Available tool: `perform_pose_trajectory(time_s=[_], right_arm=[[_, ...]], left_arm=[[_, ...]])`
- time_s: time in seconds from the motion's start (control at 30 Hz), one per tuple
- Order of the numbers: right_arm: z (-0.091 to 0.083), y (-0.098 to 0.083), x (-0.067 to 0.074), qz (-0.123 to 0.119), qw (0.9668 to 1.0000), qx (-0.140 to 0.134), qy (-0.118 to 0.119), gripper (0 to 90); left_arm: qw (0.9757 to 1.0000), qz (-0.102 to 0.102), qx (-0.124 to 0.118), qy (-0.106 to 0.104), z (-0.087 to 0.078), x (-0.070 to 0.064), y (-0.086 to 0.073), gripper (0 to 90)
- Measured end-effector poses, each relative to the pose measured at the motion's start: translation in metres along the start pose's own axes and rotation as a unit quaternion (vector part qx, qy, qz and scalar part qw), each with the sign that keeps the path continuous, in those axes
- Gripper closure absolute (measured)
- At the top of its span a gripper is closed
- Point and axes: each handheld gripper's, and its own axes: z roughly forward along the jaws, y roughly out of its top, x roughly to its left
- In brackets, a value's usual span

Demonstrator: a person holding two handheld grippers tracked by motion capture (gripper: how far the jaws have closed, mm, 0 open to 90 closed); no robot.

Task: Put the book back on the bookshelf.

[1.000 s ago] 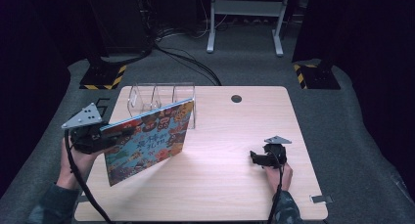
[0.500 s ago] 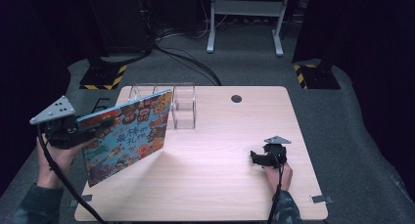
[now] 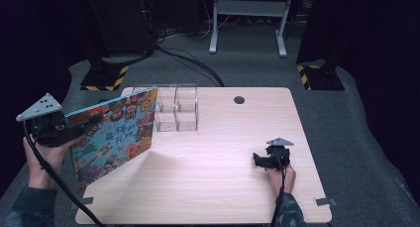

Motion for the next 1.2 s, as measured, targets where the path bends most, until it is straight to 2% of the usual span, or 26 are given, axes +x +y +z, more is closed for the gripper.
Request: perform_pose_trajectory(time_s=[0.27, 0.43, 0.6, 0.8, 0.97, 1.2], right_arm=[[0.000, 0.000, 0.000, 0.000, 1.0000, 0.000, 0.000, 12.0], [0.000, 0.000, 0.000, 0.000, 1.0000, 0.000, -0.001, 12.1], [0.000, 0.000, 0.000, 0.000, 1.0000, 0.000, -0.001, 12.2], [0.000, 0.000, 0.000, 0.000, 1.0000, 0.000, -0.001, 12.3], [0.000, 0.000, 0.000, 0.001, 1.0000, 0.000, -0.002, 12.4], [0.000, 0.000, 0.000, 0.003, 1.0000, 0.000, -0.004, 12.5]], left_arm=[[0.9995, -0.017, -0.002, 0.026, 0.005, 0.008, 0.001, 81.3], [0.9991, -0.027, -0.008, 0.031, 0.003, 0.015, 0.003, 81.3], [0.9987, -0.026, -0.008, 0.044, 0.000, 0.019, 0.006, 81.3], [0.9982, -0.036, -0.015, 0.046, 0.002, 0.025, 0.008, 81.2], [0.9979, -0.037, -0.018, 0.050, 0.005, 0.027, 0.010, 81.2], [0.9963, -0.049, -0.032, 0.063, 0.008, 0.033, 0.010, 81.2]])
